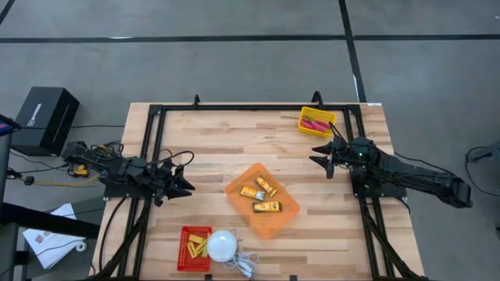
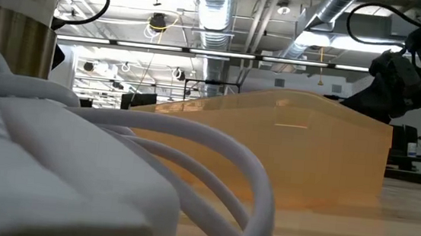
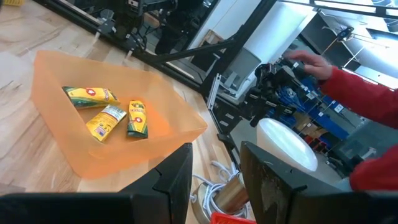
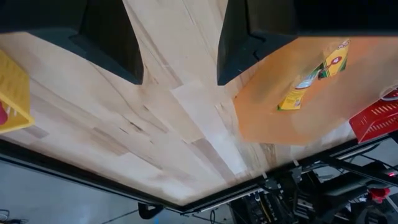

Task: Pick & Place School Supplies
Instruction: Return to Home Position

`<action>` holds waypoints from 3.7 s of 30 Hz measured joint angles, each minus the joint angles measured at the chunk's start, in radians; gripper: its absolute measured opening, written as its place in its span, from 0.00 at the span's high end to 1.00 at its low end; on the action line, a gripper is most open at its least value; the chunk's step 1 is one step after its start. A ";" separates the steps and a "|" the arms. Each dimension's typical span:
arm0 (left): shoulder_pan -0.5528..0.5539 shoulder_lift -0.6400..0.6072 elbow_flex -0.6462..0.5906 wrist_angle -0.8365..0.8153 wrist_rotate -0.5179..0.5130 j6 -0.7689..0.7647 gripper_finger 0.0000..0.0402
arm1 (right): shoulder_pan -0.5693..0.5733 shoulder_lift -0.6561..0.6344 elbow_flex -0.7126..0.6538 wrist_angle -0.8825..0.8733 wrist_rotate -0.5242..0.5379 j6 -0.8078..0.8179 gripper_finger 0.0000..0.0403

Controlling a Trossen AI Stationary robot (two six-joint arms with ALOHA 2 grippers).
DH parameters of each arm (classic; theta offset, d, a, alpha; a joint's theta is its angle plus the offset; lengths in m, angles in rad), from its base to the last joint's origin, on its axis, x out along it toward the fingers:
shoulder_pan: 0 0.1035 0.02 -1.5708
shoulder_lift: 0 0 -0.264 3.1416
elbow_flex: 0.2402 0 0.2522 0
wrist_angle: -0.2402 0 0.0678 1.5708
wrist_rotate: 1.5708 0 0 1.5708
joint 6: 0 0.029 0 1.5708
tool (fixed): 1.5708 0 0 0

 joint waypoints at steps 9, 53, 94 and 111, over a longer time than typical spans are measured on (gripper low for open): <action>0.000 0.000 0.000 0.006 0.000 0.000 0.67 | 0.000 0.000 0.000 0.000 0.000 0.000 0.52; 0.000 0.000 0.000 0.013 0.000 0.000 0.67 | 0.000 0.000 0.000 0.000 -0.001 0.000 0.51; 0.000 0.000 0.000 0.013 0.000 0.000 0.67 | 0.000 0.000 0.000 0.000 -0.001 0.000 0.52; 0.000 0.000 0.000 0.013 0.000 0.000 0.67 | 0.000 0.000 0.000 0.000 -0.001 0.000 0.52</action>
